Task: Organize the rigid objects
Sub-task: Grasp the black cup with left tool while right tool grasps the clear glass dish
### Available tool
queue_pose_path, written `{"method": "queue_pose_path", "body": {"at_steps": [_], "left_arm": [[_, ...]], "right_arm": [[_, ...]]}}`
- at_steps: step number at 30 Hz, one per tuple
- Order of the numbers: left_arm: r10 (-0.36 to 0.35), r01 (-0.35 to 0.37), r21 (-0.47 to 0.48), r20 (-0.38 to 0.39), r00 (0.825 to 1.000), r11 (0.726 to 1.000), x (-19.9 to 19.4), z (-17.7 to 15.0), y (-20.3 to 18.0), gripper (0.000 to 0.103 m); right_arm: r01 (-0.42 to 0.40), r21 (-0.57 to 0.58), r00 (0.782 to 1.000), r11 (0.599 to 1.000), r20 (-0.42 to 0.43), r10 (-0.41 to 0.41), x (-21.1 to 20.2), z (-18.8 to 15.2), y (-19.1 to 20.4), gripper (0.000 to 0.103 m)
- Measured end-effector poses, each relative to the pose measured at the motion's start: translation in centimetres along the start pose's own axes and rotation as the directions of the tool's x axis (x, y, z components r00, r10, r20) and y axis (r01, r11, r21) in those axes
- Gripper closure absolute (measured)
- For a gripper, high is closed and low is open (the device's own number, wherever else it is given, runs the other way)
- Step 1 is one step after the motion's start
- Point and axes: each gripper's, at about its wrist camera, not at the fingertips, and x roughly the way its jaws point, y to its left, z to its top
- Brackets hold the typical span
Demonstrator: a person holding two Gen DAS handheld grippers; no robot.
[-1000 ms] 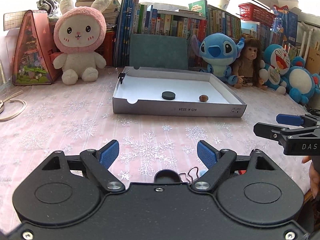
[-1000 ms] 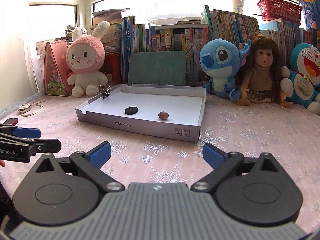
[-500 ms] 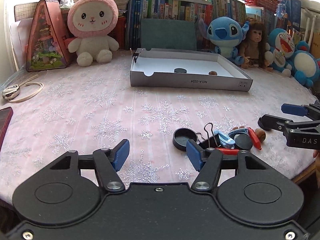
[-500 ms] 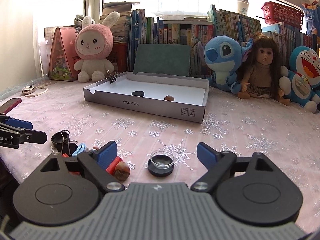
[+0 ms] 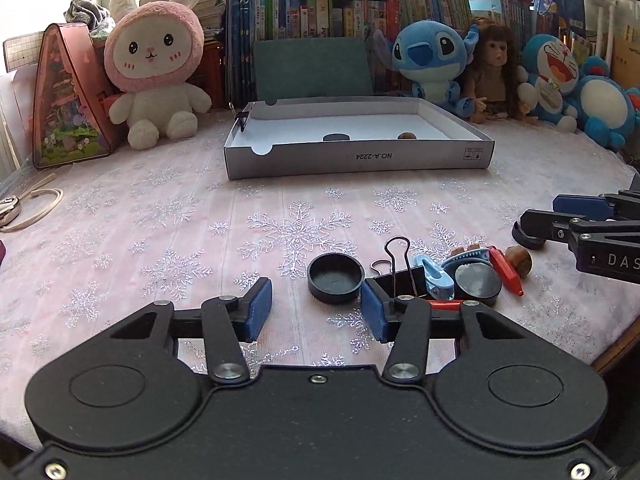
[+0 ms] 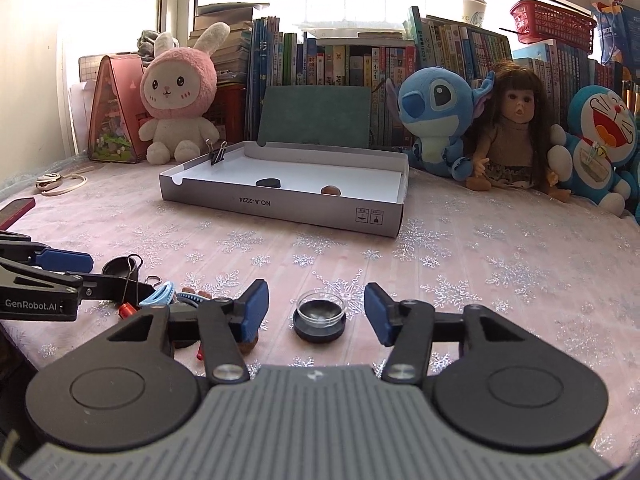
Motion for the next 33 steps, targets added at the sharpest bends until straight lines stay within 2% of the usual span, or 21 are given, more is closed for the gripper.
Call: {"method": "queue_pose_path", "body": {"at_steps": [6,12,20,26,28,29,33], "left_arm": [[0.006,-0.006,-0.024,0.007,1.0,1.0,0.6,0.3,0.4,0.058],[0.024,-0.023,-0.104,0.014,1.0,0.994,1.2,0.7,1.8,0.059],[0.065,-0.062,-0.07,0.036,0.997,0.996,1.8,0.8,1.4,0.056],[0.075,-0.072,-0.063,0.036,0.997,0.995,2.4,0.7,1.2,0.057],[0.071,-0.069,-0.058,0.037,0.997,0.996,2.5,0.7,1.1,0.063],[0.063,-0.06,-0.058,0.037,0.997,0.996,2.5,0.7,1.1,0.073],[0.061,-0.059,-0.073,0.03,0.998,0.996,2.3,1.1,1.2,0.073]], "right_arm": [[0.001,0.003,1.0,1.0,-0.009,-0.001,0.2,-0.1,-0.1,0.049],[0.013,-0.001,1.0,1.0,-0.01,-0.013,0.4,-0.1,0.0,0.052],[0.035,-0.018,0.999,0.999,-0.024,-0.036,1.1,0.1,0.2,0.055],[0.037,-0.021,0.998,0.999,-0.043,-0.038,1.5,0.0,0.4,0.06],[0.037,-0.023,0.998,0.999,-0.044,-0.038,1.5,0.0,0.4,0.069],[0.041,-0.021,0.998,0.999,-0.044,-0.042,1.5,0.0,0.4,0.068],[0.03,-0.021,0.999,0.999,-0.039,-0.031,1.4,0.3,0.4,0.069]]}}
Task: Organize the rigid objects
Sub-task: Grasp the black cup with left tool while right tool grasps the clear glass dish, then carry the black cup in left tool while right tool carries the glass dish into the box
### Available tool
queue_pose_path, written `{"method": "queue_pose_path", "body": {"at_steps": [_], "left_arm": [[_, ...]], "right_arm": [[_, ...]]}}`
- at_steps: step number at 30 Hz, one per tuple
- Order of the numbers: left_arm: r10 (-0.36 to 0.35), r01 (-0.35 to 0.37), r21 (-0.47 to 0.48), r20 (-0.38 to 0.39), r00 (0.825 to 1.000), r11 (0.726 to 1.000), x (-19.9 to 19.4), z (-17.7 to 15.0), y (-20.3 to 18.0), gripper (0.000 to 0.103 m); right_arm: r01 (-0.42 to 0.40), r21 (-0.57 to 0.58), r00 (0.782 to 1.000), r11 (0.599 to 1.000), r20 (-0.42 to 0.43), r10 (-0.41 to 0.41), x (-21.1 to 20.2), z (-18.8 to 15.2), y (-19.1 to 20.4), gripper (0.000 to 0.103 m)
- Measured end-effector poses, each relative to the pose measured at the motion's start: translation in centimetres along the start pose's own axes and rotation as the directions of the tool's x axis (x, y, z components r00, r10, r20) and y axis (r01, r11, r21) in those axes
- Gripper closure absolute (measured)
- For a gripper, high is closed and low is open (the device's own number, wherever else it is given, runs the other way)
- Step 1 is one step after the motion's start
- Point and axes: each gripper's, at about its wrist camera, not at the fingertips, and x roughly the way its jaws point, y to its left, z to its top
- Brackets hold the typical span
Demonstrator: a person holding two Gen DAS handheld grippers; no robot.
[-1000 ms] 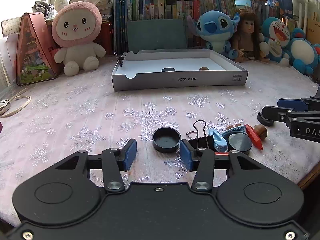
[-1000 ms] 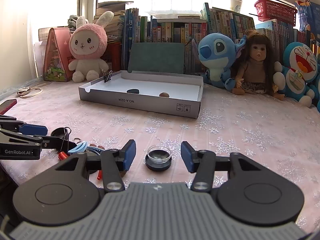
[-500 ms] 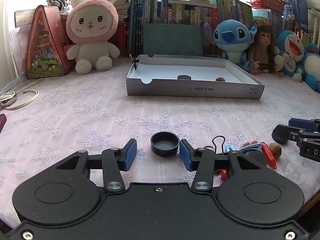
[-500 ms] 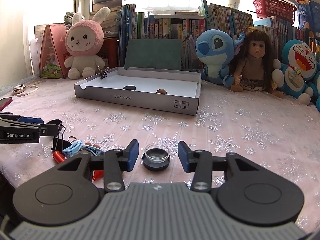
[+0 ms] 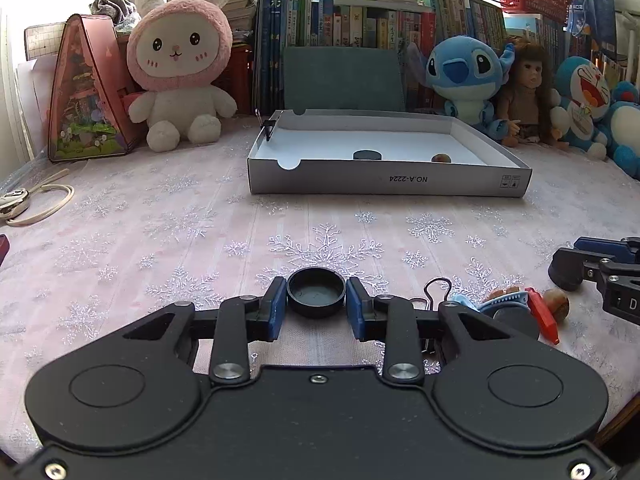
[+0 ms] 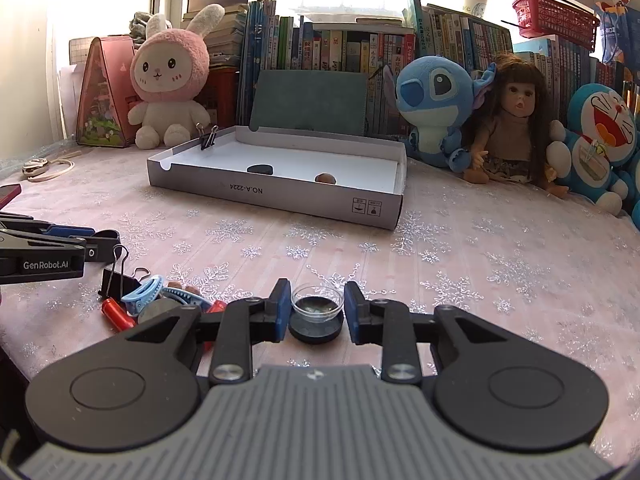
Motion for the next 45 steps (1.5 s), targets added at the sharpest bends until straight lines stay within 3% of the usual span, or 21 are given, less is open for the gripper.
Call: {"method": "queue_pose_path", "body": {"at_steps": [6,13,20,24,34,39,45], "left_arm": [[-0.021,0.021,0.009,0.015,1.0,1.0,-0.4,2.0,0.2,0.073],[-0.076,0.077,-0.006,0.037,0.996,0.997,0.8,7.5,0.9,0.073],[-0.116,0.117,-0.024,0.032,0.993,0.993,4.4,13.8,1.1,0.073],[-0.156,0.155,-0.085,-0.007,0.988,0.984,7.4,16.1,1.4,0.073],[-0.128,0.104,-0.151,-0.162,0.978,0.983,15.6,16.2,1.1,0.073],[-0.102,0.079,-0.132,-0.177,0.979,0.988,17.0,16.0,0.6,0.073],[-0.12,0.092,-0.146,-0.194,0.974,0.985,18.2,16.2,0.3,0.073]], "right_arm": [[-0.017,0.022,1.0,1.0,0.027,0.016,-0.3,1.5,-0.4,0.069],[-0.03,0.067,0.999,0.997,0.046,0.027,1.6,5.7,-2.1,0.069],[-0.043,0.179,0.998,0.983,-0.044,0.052,6.6,11.0,-5.2,0.069],[-0.049,0.241,0.992,0.969,-0.103,0.076,9.7,12.6,-6.4,0.07],[-0.022,0.267,0.974,0.963,-0.213,0.081,15.1,12.9,-6.2,0.069],[0.012,0.269,0.968,0.963,-0.243,0.055,16.6,12.8,-5.9,0.069],[0.022,0.305,0.965,0.952,-0.255,0.059,17.5,12.7,-6.2,0.069]]}}
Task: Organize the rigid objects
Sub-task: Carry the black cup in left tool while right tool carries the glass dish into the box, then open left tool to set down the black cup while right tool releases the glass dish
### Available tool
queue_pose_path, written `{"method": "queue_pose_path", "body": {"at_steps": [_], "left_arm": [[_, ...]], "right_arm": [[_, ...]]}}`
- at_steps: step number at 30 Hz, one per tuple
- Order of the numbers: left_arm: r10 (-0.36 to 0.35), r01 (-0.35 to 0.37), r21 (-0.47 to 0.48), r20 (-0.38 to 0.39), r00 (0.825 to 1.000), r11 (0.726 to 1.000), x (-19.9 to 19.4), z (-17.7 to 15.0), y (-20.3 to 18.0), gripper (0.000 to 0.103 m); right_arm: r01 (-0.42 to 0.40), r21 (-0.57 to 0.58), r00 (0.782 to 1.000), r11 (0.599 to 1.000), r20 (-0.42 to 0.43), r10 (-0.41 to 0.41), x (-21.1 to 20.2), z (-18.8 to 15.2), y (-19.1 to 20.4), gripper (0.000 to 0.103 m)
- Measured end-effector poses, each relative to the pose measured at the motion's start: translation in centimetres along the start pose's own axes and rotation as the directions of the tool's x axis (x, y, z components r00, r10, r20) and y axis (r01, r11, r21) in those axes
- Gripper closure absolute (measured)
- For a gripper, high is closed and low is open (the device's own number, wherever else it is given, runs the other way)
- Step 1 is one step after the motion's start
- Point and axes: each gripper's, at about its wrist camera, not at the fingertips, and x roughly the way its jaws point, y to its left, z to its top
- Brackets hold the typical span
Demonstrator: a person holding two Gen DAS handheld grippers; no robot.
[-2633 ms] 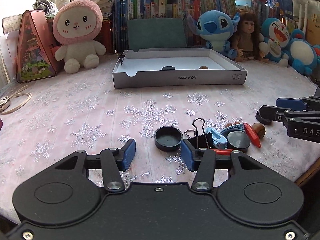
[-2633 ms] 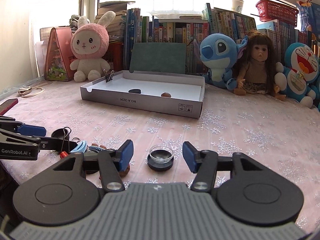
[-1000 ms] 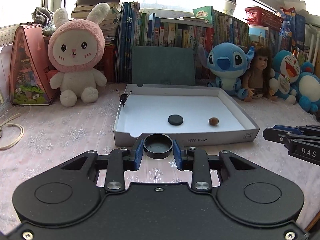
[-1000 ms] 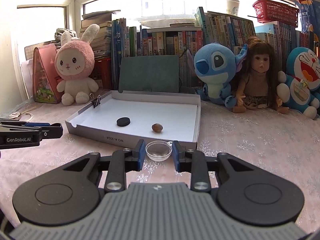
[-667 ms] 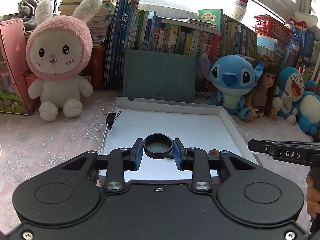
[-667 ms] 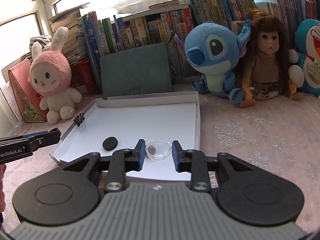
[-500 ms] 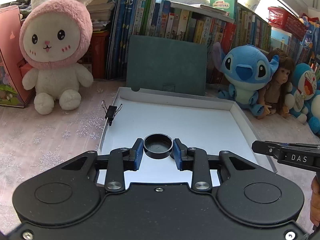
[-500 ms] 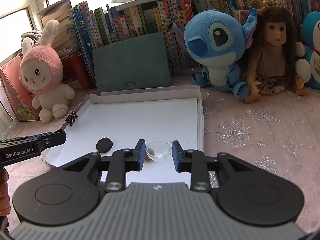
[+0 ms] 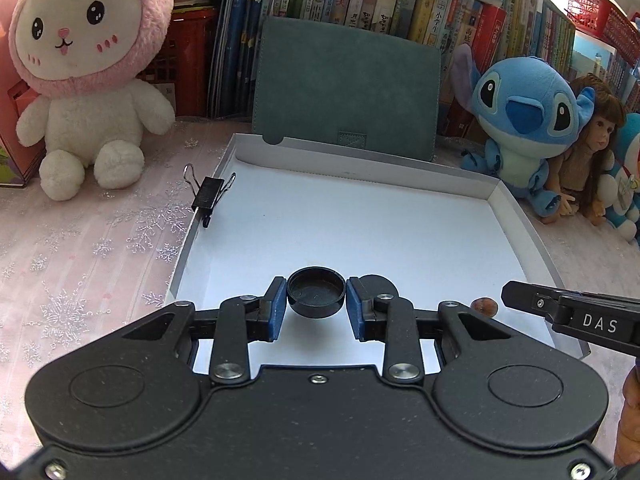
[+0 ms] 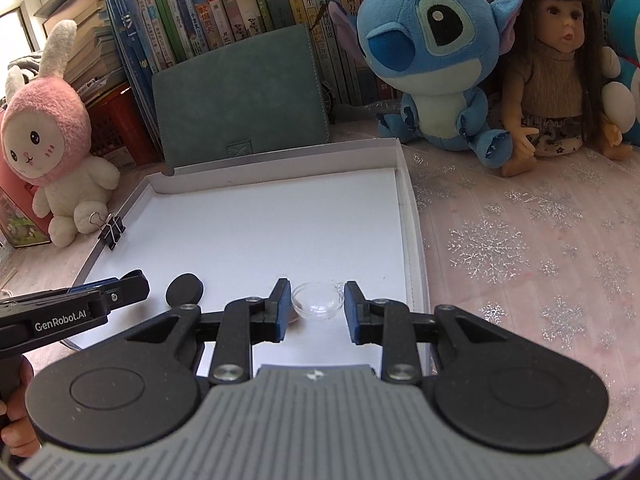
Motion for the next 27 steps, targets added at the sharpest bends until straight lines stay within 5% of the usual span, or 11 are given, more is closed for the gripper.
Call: {"method": "queue_pose_path", "body": {"at_steps": [22,25,27], "left_arm": [[0.007,-0.007,0.007,-0.008,1.0,1.0,1.2,-0.4,-0.2,0.073],[-0.001,0.001,0.002,0.021,1.0,1.0,0.2,-0.4,0.1,0.058],[0.0,0.0,0.01,0.038,0.999,1.0,-0.5,-0.4,0.2,0.052]], "right_arm": [[-0.011,0.052,1.0,0.999,-0.012,0.012,1.1,-0.3,-0.7,0.066],[-0.024,0.067,1.0,0.997,-0.017,0.025,0.9,-0.2,-0.9,0.046],[-0.034,0.066,0.999,0.997,-0.009,0.035,0.5,-0.3,-0.9,0.045]]}}
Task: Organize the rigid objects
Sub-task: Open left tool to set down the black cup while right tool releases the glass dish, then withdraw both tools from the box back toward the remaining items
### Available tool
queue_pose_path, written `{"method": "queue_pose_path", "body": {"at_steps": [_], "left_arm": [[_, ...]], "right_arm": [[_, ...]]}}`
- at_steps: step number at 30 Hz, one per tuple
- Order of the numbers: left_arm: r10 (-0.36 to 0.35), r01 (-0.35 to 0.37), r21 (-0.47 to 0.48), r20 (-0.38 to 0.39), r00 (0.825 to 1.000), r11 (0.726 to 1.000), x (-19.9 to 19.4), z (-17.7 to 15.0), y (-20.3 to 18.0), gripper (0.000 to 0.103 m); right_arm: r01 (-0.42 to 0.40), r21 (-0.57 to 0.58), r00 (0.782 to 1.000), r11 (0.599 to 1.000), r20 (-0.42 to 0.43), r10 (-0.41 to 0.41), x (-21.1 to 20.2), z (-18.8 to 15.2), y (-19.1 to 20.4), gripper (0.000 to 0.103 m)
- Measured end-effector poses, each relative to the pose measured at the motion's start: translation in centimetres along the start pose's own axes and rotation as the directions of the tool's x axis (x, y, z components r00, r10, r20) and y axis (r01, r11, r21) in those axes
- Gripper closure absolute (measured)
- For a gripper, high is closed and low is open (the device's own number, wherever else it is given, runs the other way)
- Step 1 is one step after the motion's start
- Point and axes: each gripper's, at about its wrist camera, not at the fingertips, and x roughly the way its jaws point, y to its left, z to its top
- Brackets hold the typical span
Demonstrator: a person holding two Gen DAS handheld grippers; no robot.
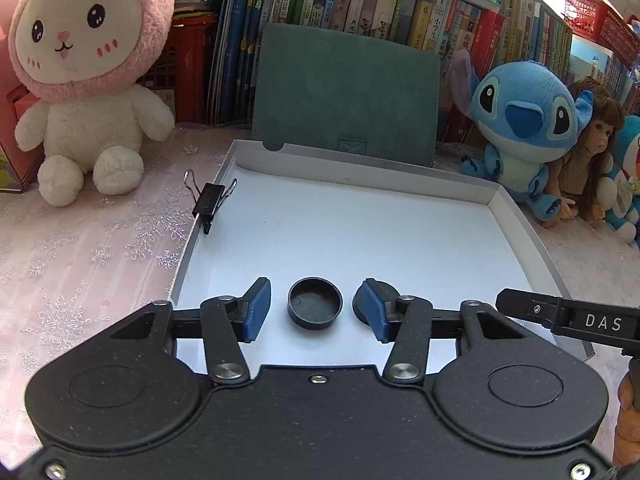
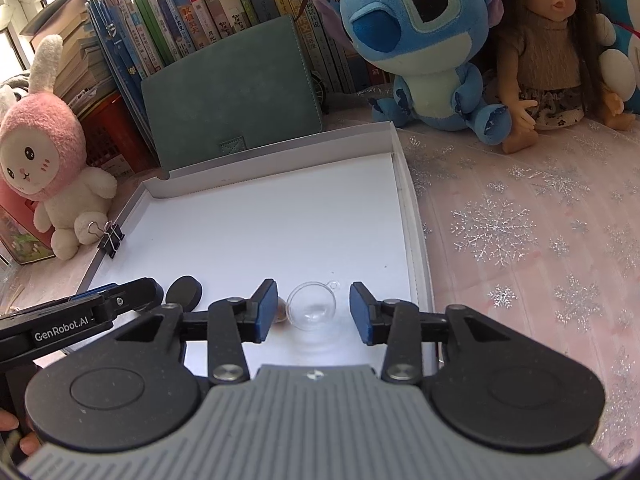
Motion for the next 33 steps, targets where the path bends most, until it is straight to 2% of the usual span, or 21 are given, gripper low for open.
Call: {"method": "queue_pose_path", "body": {"at_steps": [4,8,13,19,26,33], "left_arm": [[-0.007,0.007,0.018,0.028,1.0,1.0,-1.9,-0.1,0.1,0.04],[-0.052,0.05,0.033,0.056,0.997,0.998,-4.1,-1.0,0.1,0.026],[-0.093,0.086,0.074,0.097,0.991,0.994,-6.9,-2.5,-0.3,0.021],[-0.128,0.115,0.105,0.12,0.985,0.988,-9.9,-5.2,-0.9,0.02],[-0.166,0.149,0.14,0.125,0.978,0.979,-12.6,-8.6,-1.2,0.02],[-0.151,0.13,0.148,0.135,0.979,0.98,-14.6,-11.8,-1.3,0.02]], "right_arm": [[-0.014,-0.007,0.999,1.0,0.033,0.015,-1.3,-0.1,0.0,0.039],[-0.026,-0.047,0.997,0.999,0.078,0.029,-3.3,-0.5,0.2,0.032],[-0.048,-0.117,0.989,0.992,0.135,0.064,-5.8,-1.8,0.7,0.022],[-0.067,-0.202,0.976,0.977,0.19,0.106,-8.9,-4.2,1.1,0.015],[-0.048,-0.294,0.959,0.955,0.253,0.126,-11.9,-7.3,1.5,0.01],[-0.018,-0.336,0.951,0.942,0.286,0.12,-13.4,-10.3,1.3,0.007]]}}
